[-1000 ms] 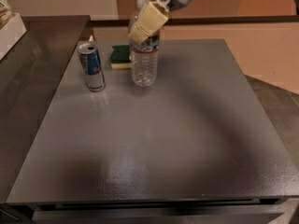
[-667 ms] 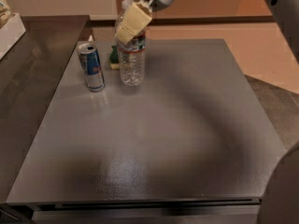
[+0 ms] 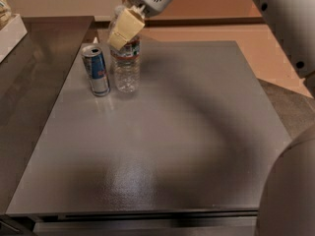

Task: Move water bottle near redbull can

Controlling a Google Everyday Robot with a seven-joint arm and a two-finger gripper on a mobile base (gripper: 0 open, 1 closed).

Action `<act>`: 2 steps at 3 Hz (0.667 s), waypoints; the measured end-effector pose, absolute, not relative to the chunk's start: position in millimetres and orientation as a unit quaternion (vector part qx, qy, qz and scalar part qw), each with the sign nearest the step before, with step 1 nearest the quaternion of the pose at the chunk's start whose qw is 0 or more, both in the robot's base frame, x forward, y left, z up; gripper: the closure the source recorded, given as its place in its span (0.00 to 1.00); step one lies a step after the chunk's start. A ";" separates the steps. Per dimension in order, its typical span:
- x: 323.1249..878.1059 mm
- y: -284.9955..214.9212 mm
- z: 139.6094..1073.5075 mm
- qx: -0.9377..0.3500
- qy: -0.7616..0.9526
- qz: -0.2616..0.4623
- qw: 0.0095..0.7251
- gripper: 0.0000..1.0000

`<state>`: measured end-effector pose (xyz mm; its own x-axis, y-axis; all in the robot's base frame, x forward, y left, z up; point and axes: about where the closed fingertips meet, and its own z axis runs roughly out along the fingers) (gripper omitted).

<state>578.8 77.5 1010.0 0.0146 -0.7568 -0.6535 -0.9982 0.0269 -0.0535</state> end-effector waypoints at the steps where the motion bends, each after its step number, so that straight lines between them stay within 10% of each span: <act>1: 579.0 88.8 997.5 -0.663 0.662 0.230 0.264 1.00; 2: 579.6 96.0 985.8 -0.668 0.661 0.227 0.257 0.82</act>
Offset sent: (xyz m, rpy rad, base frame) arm 0.0012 0.0226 -0.0375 -0.0362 0.0149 0.0282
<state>579.6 96.0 985.8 0.0233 -0.7660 -0.6424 -0.9991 0.0053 -0.0426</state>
